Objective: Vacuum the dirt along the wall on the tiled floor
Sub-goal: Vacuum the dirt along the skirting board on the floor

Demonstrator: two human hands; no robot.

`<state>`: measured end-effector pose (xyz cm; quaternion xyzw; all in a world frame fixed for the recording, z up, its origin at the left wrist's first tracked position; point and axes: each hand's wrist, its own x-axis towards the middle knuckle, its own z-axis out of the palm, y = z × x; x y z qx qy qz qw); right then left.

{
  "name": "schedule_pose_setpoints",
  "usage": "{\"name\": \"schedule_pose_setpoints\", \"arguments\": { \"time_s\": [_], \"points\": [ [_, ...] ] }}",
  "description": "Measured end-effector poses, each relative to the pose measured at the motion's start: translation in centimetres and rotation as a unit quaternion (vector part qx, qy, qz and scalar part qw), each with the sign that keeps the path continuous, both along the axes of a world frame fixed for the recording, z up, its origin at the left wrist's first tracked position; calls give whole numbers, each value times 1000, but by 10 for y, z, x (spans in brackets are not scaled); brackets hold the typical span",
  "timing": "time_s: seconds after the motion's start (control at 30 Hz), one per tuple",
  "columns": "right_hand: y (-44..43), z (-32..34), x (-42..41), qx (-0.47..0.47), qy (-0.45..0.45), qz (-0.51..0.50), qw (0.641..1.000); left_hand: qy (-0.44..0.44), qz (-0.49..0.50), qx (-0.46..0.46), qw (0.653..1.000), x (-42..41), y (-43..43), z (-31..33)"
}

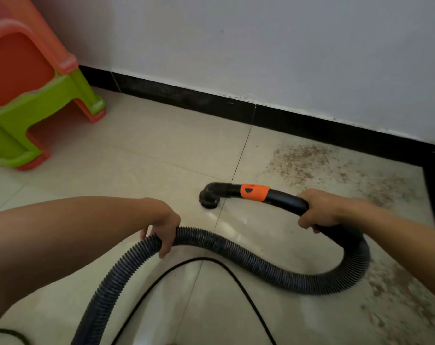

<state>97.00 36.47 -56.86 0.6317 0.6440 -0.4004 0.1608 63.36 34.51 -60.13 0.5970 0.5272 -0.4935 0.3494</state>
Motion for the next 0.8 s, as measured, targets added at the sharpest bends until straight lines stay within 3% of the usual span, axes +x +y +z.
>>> {"name": "schedule_pose_setpoints", "arguments": {
  "time_s": [0.07, 0.23, 0.33, 0.47, 0.8],
  "points": [
    [0, -5, -10, 28, 22, -18, 999, 14, -6, 15, 1000, -7, 6, 5],
    [1, -7, -22, -31, 30, 23, 999, 29, -12, 33, 999, -10, 5, 9],
    [10, -7, -11, 30, 20, -28, 999, 15, 5, 42, 999, -8, 7, 16],
    [19, -11, 7, 156, -68, -83, 982, -19, 46, 98, 994, -2, 24, 29],
    [10, 3, 41, 249, -256, -105, 928, -79, 13, 149, 986, 59, 52, 37]
  ]
}}
